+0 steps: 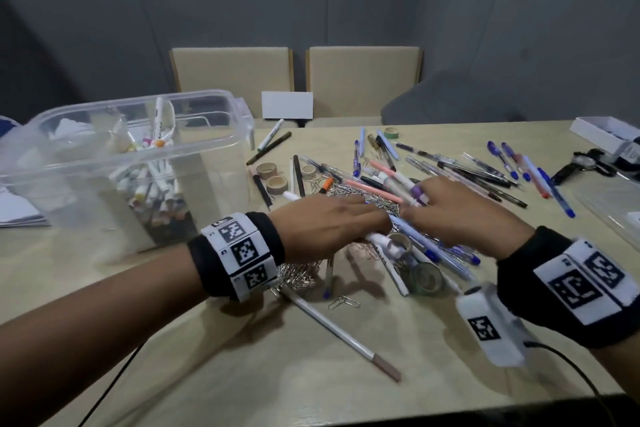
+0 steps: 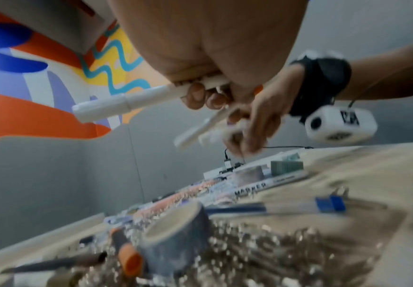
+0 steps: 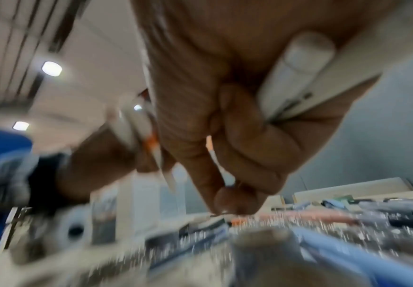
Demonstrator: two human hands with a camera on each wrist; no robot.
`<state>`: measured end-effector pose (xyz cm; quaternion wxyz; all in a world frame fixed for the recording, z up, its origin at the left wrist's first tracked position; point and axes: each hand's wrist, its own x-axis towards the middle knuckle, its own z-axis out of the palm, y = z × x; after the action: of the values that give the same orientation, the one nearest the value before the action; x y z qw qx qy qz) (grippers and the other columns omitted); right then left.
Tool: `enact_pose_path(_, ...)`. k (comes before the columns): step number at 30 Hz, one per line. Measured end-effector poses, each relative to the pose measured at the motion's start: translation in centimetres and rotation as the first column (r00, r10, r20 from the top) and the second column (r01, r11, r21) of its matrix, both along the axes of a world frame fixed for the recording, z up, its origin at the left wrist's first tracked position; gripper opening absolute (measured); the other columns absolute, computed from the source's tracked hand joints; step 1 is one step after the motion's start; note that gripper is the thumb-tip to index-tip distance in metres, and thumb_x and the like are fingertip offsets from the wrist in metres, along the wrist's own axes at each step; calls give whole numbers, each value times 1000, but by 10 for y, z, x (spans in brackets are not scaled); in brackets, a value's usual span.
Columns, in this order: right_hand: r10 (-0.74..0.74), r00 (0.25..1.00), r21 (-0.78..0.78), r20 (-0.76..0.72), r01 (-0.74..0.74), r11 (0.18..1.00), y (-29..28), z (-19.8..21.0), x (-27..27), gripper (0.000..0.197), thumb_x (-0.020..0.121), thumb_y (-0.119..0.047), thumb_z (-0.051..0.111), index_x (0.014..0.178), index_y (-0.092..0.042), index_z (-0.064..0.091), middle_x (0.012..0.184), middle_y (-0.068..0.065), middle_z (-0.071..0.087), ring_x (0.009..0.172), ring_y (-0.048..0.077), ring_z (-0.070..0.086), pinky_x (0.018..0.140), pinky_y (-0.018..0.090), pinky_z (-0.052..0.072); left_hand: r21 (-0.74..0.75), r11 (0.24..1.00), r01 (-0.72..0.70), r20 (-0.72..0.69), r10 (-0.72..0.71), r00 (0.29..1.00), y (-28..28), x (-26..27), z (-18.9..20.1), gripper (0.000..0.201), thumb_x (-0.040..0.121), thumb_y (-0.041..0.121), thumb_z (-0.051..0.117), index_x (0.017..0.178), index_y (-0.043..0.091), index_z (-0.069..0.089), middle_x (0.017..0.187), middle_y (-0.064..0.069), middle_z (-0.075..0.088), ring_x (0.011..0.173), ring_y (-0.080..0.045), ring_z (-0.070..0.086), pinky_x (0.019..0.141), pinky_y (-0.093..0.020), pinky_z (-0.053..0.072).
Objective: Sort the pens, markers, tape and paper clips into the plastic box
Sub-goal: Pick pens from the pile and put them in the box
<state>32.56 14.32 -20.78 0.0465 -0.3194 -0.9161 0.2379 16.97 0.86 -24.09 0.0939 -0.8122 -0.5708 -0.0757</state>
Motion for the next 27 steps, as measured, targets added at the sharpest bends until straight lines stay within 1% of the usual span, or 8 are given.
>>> enact_pose_path(5,71,989,194,130,-95,976,-19,-35,-10,21,76,-27,71,70,-20,52,78,2,58,62,17,56,51,27,39,129,990,60,70,-69,995,-24,7,22,21,98,14,40,110,9,57,91,-3,60,82,-15,40,64,-38,44)
enact_pose_path(8,64,985,370,162,-121,921,-28,-36,-15,29,82,-23,68,66,-23,43,78,2,55,58,14,48,45,26,29,39,990,136,27,-137,990,-38,15,16,24,101,20,39,113,9,56,90,-6,61,78,-23,48,68,-35,42)
enact_pose_path(10,62,982,410,177,-130,903,-37,-32,-18,18,81,-23,68,75,-21,51,77,2,54,62,19,52,46,26,34,-84,988,129,6,-129,992,-50,21,3,27,100,32,37,116,13,49,93,-7,60,71,-28,56,59,-36,45)
enact_pose_path(13,89,977,360,194,-155,920,-43,-34,-19,15,77,-18,67,87,-18,55,87,2,56,73,19,57,61,32,50,-227,970,86,-149,-122,981,-64,27,-16,30,93,34,36,106,16,57,91,-4,59,54,-30,58,41,-30,34)
enact_pose_path(16,70,972,300,225,-137,944,-45,-33,-16,24,72,-20,71,89,-18,54,88,0,55,75,18,58,70,39,56,-247,969,16,-268,-84,960,-65,34,-19,20,94,25,45,105,14,59,96,-5,59,58,-33,59,43,-31,25)
enact_pose_path(21,15,974,183,226,-57,982,-48,-3,-18,45,68,-31,77,103,-10,59,85,2,59,64,14,53,57,27,45,-279,960,-27,-255,-47,966,-67,36,-8,20,96,26,52,109,13,58,106,-7,56,63,-34,59,47,-33,26)
enact_pose_path(24,26,974,206,225,-74,976,-53,32,-21,26,71,-33,74,79,-18,54,72,-9,44,56,8,48,46,22,34,-263,965,-22,-200,-32,979,-67,29,-5,21,94,25,55,111,13,60,104,-6,60,70,-35,62,49,-34,32)
enact_pose_path(27,33,984,223,177,-73,972,-55,65,-27,33,75,-40,70,68,-17,48,65,-1,50,55,14,47,47,26,29,-251,967,-40,-127,8,992,-67,23,0,20,92,24,58,109,12,62,103,-7,63,82,-34,63,55,-36,43)
